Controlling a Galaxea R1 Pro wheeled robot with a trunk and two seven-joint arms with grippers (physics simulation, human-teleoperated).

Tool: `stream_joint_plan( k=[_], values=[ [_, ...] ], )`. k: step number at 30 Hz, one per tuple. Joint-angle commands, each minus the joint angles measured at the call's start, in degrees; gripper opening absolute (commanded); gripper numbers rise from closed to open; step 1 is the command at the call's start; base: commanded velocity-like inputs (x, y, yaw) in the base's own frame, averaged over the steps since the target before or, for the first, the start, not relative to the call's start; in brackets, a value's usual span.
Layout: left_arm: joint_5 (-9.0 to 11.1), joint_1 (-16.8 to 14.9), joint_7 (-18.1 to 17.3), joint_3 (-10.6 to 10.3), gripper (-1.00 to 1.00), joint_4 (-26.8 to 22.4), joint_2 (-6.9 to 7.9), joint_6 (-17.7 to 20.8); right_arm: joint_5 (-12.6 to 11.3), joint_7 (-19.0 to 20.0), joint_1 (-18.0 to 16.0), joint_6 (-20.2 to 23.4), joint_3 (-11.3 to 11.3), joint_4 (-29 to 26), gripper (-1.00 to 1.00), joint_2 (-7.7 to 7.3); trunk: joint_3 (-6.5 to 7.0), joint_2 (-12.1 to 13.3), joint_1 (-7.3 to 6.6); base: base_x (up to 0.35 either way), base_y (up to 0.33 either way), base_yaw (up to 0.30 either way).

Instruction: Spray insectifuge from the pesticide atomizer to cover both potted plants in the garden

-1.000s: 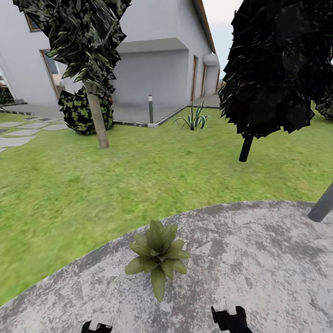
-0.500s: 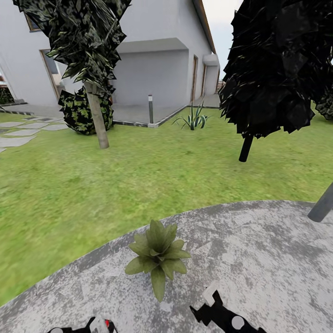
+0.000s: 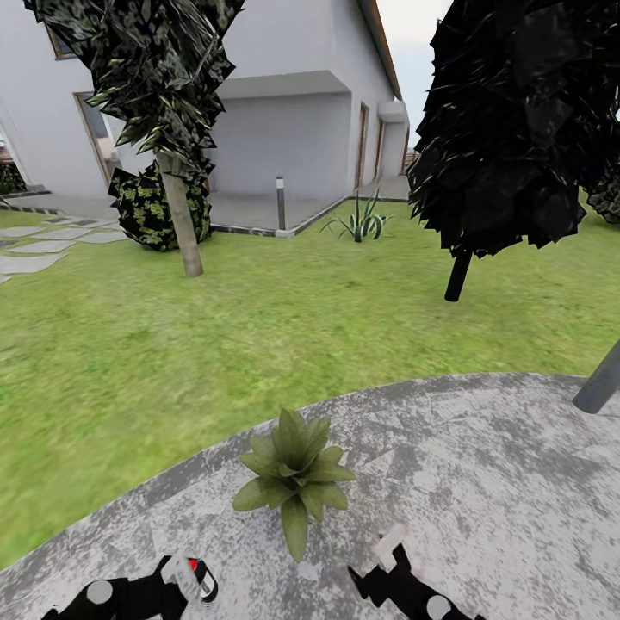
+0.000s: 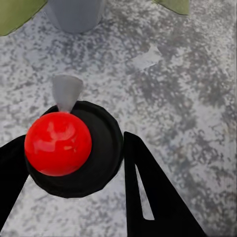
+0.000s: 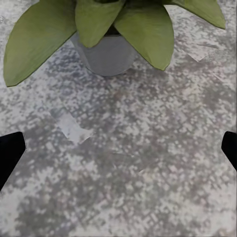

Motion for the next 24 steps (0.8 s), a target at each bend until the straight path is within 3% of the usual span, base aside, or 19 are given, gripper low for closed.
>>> stream_joint_plan(
  k=[1, 7, 8, 10, 14, 20, 24],
  values=[
    [-0.7, -0.4, -0.5, -0.1, -1.00, -0.4, -0.14, 0.1, 0.9, 0.2, -0.1, -0.2, -0.1, -0.3, 1.00, 0.16, -0.05, 0.0, -0.01, 0.000, 0.000, 0.000],
    [-2.3, -2.3, -2.3, -1.9, -1.00, -2.3, -1.88, 2.0, 2.9, 0.9, -0.3, 1.0, 1.8, -2.2, 1.00, 1.12, -0.05, 0.0, -0.01, 0.000, 0.000, 0.000],
    [-20.7, -5.5, -25.2, -2.5, -1.00, -20.7, -4.72, 20.8, 9.7, 5.8, -0.3, 3.8, 10.5, -10.4, 1.00, 1.29, -0.05, 0.0, -0.01, 0.000, 0.000, 0.000],
    [-22.9, -6.1, -26.0, -2.5, -1.00, -21.1, -5.23, 21.0, 9.8, 10.8, -0.4, 8.8, 10.4, -14.8, 1.00, 1.41, -0.05, 0.0, -0.01, 0.000, 0.000, 0.000],
    [-25.9, -7.1, -28.6, -2.5, -1.00, -21.2, -6.39, 21.0, 9.9, 17.0, -0.5, 16.7, 10.4, -22.7, 1.00, 1.47, -0.05, 0.0, -0.01, 0.000, 0.000, 0.000],
    [-32.6, -7.9, -31.8, -2.5, -1.00, -21.3, -9.49, 21.1, 11.3, 25.1, -1.5, 22.0, 10.4, -28.4, 1.00, 1.47, -0.05, 0.0, -0.01, 0.000, 0.000, 0.000],
    [-34.1, -9.5, -33.9, -2.4, -1.00, -21.3, -10.24, 21.3, 11.9, 29.3, -1.9, 23.6, 10.4, -30.2, 1.00, 1.47, -0.05, 0.0, -0.01, 0.000, 0.000, 0.000]
  ],
)
